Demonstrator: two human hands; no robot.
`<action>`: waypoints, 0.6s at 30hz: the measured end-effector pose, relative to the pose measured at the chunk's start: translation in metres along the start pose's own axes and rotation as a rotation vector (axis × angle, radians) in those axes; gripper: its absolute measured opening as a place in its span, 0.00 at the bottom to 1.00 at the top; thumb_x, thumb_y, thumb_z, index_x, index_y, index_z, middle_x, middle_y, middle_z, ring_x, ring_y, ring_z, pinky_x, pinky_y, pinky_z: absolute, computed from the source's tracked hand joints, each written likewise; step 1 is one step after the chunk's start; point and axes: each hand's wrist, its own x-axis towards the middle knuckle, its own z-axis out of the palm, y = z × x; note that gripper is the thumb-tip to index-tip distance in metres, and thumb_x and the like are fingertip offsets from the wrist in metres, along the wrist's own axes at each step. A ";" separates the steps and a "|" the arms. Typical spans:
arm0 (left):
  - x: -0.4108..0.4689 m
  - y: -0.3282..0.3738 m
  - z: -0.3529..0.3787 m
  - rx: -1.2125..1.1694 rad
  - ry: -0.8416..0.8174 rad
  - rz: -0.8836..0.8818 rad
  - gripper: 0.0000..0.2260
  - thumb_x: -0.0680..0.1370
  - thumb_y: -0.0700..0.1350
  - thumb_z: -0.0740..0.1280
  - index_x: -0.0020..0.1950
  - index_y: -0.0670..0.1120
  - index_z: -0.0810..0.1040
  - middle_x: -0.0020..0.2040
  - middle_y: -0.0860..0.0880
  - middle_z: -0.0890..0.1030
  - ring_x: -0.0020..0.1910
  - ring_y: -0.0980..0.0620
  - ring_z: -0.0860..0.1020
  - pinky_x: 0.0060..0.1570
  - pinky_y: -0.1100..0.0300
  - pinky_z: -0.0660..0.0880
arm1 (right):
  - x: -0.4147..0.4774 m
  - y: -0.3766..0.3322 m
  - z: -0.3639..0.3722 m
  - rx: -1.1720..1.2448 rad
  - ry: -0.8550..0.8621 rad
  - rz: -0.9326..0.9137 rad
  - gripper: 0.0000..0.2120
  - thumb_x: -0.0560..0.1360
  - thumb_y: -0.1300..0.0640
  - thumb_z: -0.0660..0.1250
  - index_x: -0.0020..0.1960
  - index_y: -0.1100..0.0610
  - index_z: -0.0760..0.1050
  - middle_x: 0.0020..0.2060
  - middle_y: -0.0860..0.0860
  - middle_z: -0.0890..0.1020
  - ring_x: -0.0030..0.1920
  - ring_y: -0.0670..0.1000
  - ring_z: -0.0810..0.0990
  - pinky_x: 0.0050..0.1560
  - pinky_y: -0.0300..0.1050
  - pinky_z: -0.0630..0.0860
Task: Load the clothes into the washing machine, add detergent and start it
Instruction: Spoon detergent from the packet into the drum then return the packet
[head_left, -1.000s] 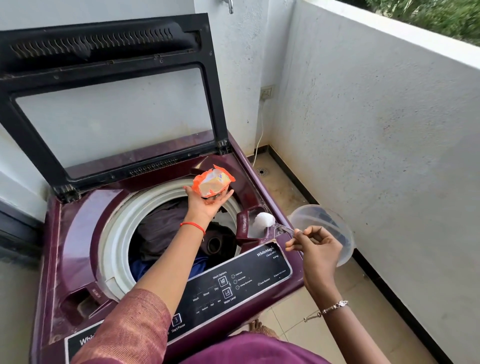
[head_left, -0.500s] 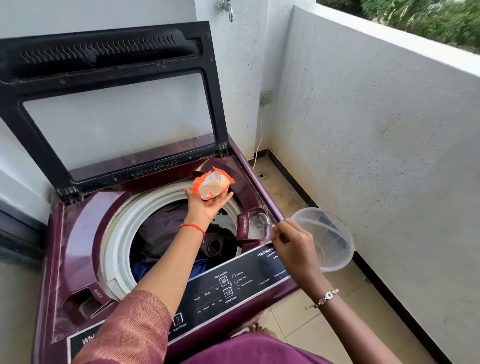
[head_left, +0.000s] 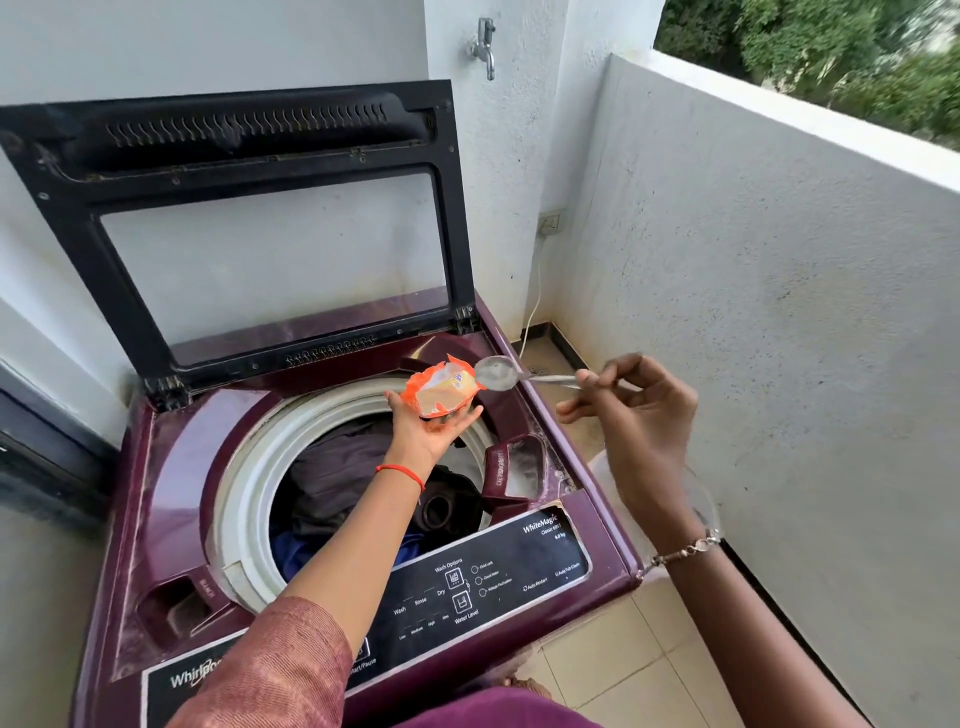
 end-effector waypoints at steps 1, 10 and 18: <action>-0.001 -0.001 0.001 -0.002 0.005 0.001 0.36 0.77 0.66 0.48 0.71 0.38 0.64 0.70 0.36 0.65 0.68 0.36 0.67 0.66 0.36 0.60 | 0.000 0.002 0.006 -0.056 -0.046 -0.025 0.10 0.71 0.73 0.67 0.36 0.61 0.71 0.27 0.57 0.78 0.26 0.53 0.81 0.28 0.43 0.79; -0.004 -0.007 0.009 0.225 0.018 0.143 0.34 0.78 0.65 0.42 0.71 0.43 0.66 0.49 0.41 0.81 0.50 0.43 0.77 0.69 0.54 0.61 | 0.003 0.034 0.047 -0.826 -0.563 -0.712 0.09 0.63 0.72 0.61 0.33 0.60 0.73 0.30 0.53 0.76 0.24 0.54 0.71 0.21 0.42 0.68; -0.004 -0.004 0.013 0.355 -0.019 0.114 0.32 0.78 0.65 0.41 0.43 0.43 0.74 0.30 0.46 0.80 0.34 0.51 0.77 0.37 0.61 0.72 | -0.001 0.067 0.064 -0.929 -0.374 -0.591 0.07 0.62 0.68 0.63 0.32 0.58 0.74 0.29 0.51 0.79 0.22 0.53 0.72 0.22 0.36 0.63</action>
